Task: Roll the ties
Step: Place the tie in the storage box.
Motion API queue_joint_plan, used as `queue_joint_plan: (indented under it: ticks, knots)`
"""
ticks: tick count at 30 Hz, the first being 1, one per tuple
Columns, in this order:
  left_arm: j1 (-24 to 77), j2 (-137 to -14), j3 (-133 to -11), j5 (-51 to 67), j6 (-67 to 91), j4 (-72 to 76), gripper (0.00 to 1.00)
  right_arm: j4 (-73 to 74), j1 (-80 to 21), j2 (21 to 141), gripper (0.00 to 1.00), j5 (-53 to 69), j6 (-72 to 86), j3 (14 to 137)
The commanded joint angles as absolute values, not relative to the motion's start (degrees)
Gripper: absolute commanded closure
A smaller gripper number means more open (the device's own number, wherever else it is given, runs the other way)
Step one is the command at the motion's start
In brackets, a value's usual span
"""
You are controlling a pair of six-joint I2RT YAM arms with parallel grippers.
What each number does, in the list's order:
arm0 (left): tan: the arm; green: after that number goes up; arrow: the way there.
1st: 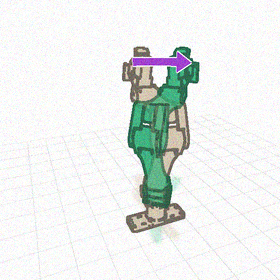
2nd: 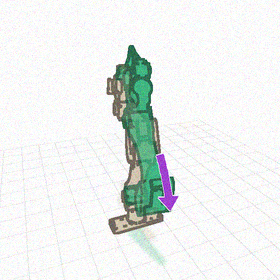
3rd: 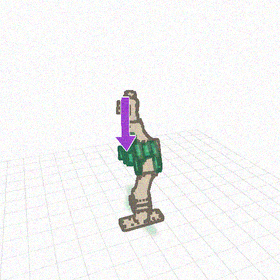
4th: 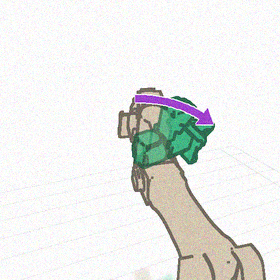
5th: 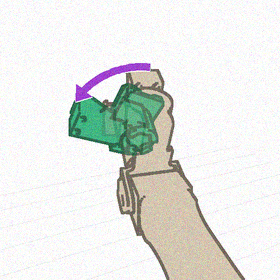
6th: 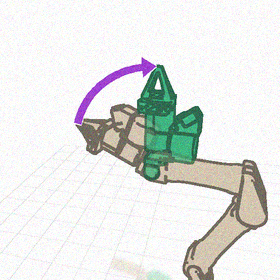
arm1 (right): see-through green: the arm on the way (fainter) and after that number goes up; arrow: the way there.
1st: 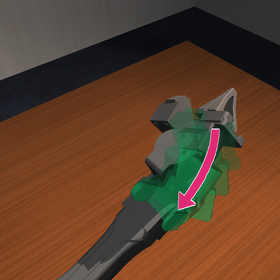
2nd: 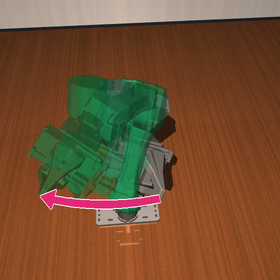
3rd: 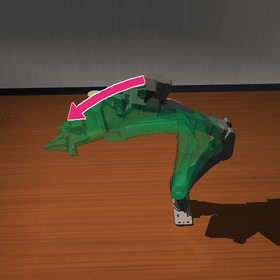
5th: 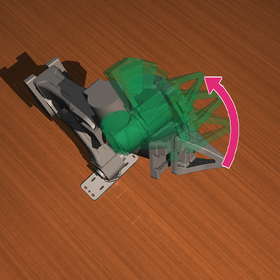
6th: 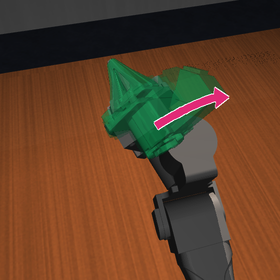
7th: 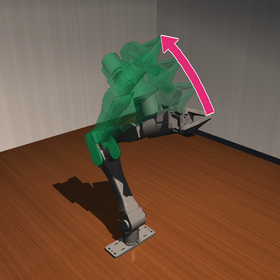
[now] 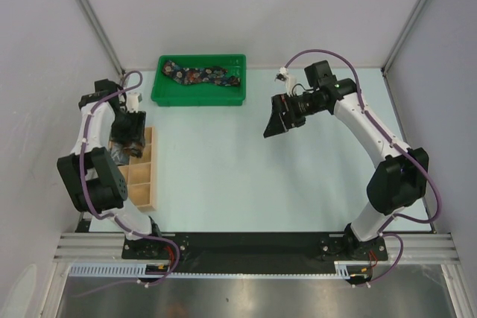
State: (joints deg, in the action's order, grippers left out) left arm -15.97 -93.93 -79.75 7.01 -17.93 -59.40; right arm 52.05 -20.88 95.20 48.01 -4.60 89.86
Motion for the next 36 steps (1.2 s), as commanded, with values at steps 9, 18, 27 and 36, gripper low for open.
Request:
queue_joint_plan:
  ticks: [9,18,27,36]
  knots:
    - [-15.8,-97.1,-82.6,5.3,-15.6,-61.7,1.0,51.4,-19.7,94.6,0.0,52.1,-4.8,90.1]
    - [-15.6,-98.4,-80.2,4.9,-14.2,-59.4,1.0,50.8,-19.3,94.6,0.0,52.6,-4.7,88.8]
    - [-15.7,-100.4,-79.0,4.6,-13.4,-57.7,1.0,50.7,-18.6,94.8,0.0,53.1,-4.6,88.0]
    - [-15.6,-100.4,-76.1,3.6,-12.4,-56.0,1.0,50.8,-18.0,95.1,0.0,53.6,-4.5,87.2]
